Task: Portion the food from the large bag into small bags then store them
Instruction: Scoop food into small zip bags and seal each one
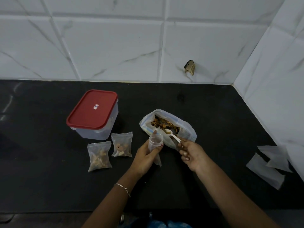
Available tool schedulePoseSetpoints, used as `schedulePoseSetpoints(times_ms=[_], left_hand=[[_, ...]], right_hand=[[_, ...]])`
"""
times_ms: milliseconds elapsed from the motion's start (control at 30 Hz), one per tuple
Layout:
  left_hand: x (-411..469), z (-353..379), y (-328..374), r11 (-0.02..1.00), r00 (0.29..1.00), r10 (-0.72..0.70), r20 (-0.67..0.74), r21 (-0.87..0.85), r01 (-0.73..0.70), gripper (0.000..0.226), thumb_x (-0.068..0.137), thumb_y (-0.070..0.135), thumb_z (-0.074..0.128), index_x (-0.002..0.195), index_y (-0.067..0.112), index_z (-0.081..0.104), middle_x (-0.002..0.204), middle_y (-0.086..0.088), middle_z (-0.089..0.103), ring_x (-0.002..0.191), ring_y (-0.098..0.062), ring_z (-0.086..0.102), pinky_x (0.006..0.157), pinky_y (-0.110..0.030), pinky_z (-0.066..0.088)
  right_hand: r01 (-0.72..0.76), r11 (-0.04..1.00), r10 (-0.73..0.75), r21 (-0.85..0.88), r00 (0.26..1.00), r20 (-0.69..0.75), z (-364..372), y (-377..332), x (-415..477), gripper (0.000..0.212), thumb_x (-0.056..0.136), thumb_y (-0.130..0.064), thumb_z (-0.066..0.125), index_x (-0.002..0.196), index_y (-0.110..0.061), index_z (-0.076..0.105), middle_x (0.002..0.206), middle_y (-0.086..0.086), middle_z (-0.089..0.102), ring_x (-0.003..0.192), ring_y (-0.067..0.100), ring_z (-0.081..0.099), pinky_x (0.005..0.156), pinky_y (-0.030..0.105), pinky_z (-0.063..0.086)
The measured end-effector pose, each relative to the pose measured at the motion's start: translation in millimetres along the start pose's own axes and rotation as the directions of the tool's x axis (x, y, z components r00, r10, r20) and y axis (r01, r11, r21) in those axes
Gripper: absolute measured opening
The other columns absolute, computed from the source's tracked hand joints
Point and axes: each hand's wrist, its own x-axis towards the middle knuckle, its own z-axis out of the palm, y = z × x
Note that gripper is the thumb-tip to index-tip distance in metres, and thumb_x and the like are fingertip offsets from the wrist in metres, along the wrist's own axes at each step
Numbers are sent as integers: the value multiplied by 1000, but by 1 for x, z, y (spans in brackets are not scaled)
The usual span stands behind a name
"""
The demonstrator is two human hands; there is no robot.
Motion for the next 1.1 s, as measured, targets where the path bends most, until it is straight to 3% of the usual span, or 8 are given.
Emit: schedulePoseSetpoints(times_ms=[133, 267, 600, 733, 833, 900, 1000, 1100], left_hand=[[-3, -4, 3, 1000, 998, 17, -65, 9, -17, 28, 91, 30, 61, 117, 38, 55, 116, 12, 65, 112, -2, 59, 97, -26, 47], [-4, -6, 11, 996, 982, 86, -166, 20, -84, 32, 89, 19, 65, 107, 43, 52, 106, 19, 63, 99, 11, 60, 81, -17, 49], [23, -3, 38, 967, 959, 212, -186, 180, -179, 23, 84, 26, 72, 97, 39, 60, 97, 16, 69, 94, 5, 64, 80, -20, 52], [32, 0, 55, 961, 960, 235, -153, 187, -205, 24, 84, 23, 72, 93, 41, 59, 92, 17, 68, 88, 7, 64, 80, -22, 53], [36, 3, 61, 952, 952, 268, -146, 193, -238, 28, 84, 23, 73, 94, 43, 57, 90, 20, 65, 85, 15, 61, 77, -16, 51], [38, 3, 61, 951, 946, 280, -164, 183, -249, 25, 82, 26, 74, 97, 41, 60, 93, 17, 68, 89, 10, 63, 79, -19, 52], [39, 4, 61, 951, 941, 287, -181, 172, -257, 24, 82, 24, 75, 93, 39, 61, 93, 12, 70, 87, 4, 65, 75, -17, 51], [37, 4, 64, 954, 938, 284, -199, 158, -255, 29, 81, 20, 75, 88, 41, 56, 89, 15, 66, 83, 5, 64, 71, -13, 48]], right_hand=[[27, 999, -27, -26, 1000, 1, 0, -4, -7, 24, 99, -15, 45, 115, -18, 64, 76, 1, 56, 42, 4, 33, 36, 16, 22], [92, 994, -91, -53, 996, 18, -1, -9, -16, 25, 100, -14, 42, 114, -18, 62, 74, 0, 54, 43, 4, 32, 35, 16, 22], [267, 962, -257, -52, 954, 155, 2, -39, -54, 25, 100, -10, 42, 113, -10, 63, 69, -1, 53, 42, 4, 30, 36, 16, 18], [428, 876, -398, -223, 902, 169, 7, -48, -66, 26, 100, -9, 44, 113, -13, 67, 72, 0, 53, 41, 2, 34, 36, 14, 25], [630, 597, -630, -497, 752, 197, 11, -49, -71, 28, 100, -11, 45, 110, -21, 70, 77, -11, 58, 53, -3, 50, 52, 13, 39], [696, 176, -782, -696, 529, 331, 12, -47, -77, 29, 99, -17, 45, 112, -29, 68, 89, -15, 65, 74, -2, 60, 63, 21, 47], [578, -377, -782, -724, 219, 583, 13, -41, -79, 33, 91, -28, 45, 116, -28, 67, 95, -12, 68, 80, 4, 63, 66, 22, 49], [455, -613, -714, -645, 30, 699, 13, -38, -70, 33, 80, -24, 71, 112, -20, 68, 85, -6, 69, 69, 11, 65, 60, 26, 47]])
